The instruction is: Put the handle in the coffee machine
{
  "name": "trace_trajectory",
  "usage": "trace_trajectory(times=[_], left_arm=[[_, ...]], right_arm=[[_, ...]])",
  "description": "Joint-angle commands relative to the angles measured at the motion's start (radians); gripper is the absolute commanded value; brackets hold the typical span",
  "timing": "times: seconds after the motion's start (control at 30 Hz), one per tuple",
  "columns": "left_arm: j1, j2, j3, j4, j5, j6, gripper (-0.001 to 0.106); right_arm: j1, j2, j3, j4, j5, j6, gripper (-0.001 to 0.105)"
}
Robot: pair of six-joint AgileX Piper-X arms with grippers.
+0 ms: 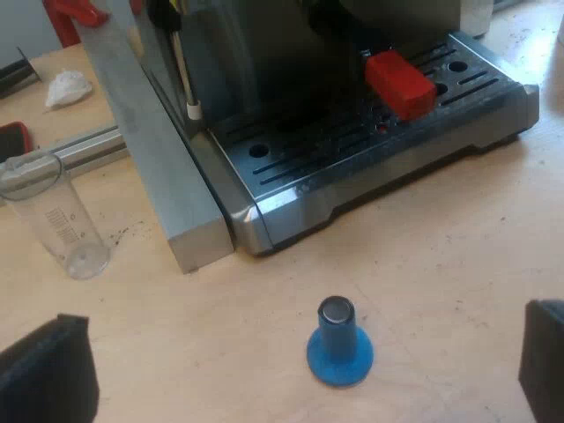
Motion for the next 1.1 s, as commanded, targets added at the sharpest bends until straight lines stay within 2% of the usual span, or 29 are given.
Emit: trace_trajectory(times=[0.03, 0.13, 0.17, 0.3, 0.33, 0.37, 0.47, 0.67, 0.83, 1.1], left_arm=[[0.000, -0.139, 0.020, -0.040, -0.003, -0.005, 0.105], [0.000, -0.139, 0.053, -0.085, -0.029, -0.035, 0.105], [0.000, -0.139, 0.137, -0.191, -0.112, -0.130, 0.105], [0.000, -0.138, 0.191, -0.248, -0.121, -0.158, 0.105], [0.000, -0.138, 0.191, -0.253, -0.121, -0.159, 0.105], [0.000, -0.138, 0.261, -0.329, -0.121, -0.160, 0.105], [-0.002, -0.137, 0.300, -0.376, -0.119, -0.160, 0.105], [-0.039, -0.137, 0.341, -0.414, -0.112, -0.128, 0.105], [-0.065, -0.137, 0.366, -0.420, -0.112, -0.116, 0.105], [-0.078, -0.134, 0.399, -0.491, -0.106, -0.102, 0.105]], right_arm=[[-0.001, -0.042, 0.044, -0.025, -0.014, -0.012, 0.070], [-0.001, -0.042, 0.085, -0.040, -0.058, -0.012, 0.070], [-0.001, -0.042, 0.107, -0.052, -0.090, -0.012, 0.070], [-0.001, -0.042, 0.163, -0.083, -0.175, -0.012, 0.070], [-0.001, -0.040, 0.185, -0.090, -0.185, -0.012, 0.070], [-0.001, -0.040, 0.208, -0.090, -0.194, -0.012, 0.070], [-0.001, -0.040, 0.252, -0.090, -0.202, -0.012, 0.070], [-0.001, -0.040, 0.308, -0.090, -0.204, 0.032, 0.070], [-0.001, -0.040, 0.332, -0.090, -0.204, 0.032, 0.070], [-0.001, -0.038, 0.373, -0.090, -0.204, 0.032, 0.070]])
